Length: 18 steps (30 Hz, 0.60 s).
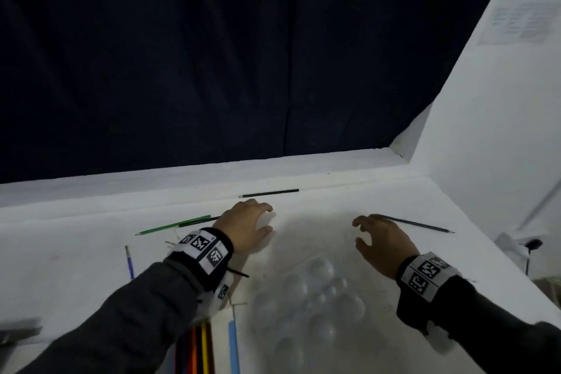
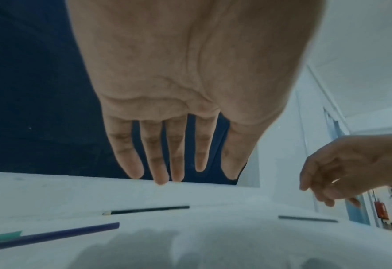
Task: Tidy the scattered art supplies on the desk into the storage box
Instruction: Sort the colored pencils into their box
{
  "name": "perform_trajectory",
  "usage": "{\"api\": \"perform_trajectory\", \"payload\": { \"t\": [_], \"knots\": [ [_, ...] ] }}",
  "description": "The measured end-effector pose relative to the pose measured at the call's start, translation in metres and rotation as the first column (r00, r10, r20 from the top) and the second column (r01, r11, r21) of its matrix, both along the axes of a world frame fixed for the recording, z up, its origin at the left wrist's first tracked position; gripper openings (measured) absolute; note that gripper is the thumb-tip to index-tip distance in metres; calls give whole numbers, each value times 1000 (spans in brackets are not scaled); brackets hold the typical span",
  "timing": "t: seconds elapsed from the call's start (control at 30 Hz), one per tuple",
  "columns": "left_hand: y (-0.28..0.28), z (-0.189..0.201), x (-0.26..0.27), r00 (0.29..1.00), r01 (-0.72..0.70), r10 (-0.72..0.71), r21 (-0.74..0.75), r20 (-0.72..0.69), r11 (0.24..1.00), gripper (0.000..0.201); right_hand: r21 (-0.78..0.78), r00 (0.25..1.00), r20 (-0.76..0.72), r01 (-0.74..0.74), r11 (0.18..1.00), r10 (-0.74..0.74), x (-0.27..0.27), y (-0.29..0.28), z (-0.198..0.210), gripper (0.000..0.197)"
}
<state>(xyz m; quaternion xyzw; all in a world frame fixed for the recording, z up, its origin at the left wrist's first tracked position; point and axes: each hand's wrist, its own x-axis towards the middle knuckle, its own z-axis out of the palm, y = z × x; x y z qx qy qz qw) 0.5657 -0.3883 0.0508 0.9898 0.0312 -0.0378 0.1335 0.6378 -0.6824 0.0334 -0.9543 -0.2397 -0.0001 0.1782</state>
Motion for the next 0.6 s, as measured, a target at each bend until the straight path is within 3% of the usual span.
{"api": "perform_trajectory", "payload": {
  "t": [0.17, 0.4, 0.6],
  "knots": [
    [11, -19, 64, 996, -32, 40, 86, -85, 996, 54, -251, 995, -58, 65, 966, -82, 54, -20, -10, 49],
    [28, -37, 109, 978, -84, 122, 219, -167, 972, 53, -400, 977, -123, 109, 910, -172, 90, -28, -20, 40],
    [30, -49, 113, 979, -99, 145, 286, -142, 953, 46, -525, 986, -44, 115, 843, -162, 94, -18, -23, 30]
  ]
}}
